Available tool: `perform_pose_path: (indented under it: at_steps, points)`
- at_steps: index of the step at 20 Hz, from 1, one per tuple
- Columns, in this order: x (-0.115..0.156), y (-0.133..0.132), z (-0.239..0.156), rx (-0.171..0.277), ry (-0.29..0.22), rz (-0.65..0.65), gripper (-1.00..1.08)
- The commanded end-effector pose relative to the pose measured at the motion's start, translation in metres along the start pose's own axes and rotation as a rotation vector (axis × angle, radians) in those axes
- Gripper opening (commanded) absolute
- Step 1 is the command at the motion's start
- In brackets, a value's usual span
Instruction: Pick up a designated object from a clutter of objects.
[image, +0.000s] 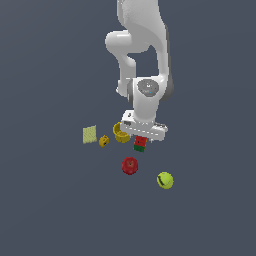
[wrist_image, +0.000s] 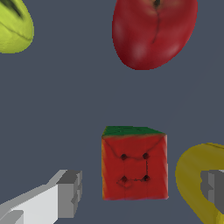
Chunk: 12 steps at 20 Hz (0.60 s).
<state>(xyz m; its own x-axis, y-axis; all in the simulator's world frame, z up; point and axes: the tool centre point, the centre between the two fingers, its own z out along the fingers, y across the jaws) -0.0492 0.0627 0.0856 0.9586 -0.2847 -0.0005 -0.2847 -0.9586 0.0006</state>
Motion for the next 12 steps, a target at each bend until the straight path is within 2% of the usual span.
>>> perform_pose_path:
  at_steps: [1,6,12]
  points:
    - [-0.001,0.000,0.002,0.001,0.000,0.004,1.00]
    - [-0.001,0.000,0.005,0.000,0.000,0.002,1.00]
    - [-0.002,0.000,0.028,0.000,0.000,0.003,1.00]
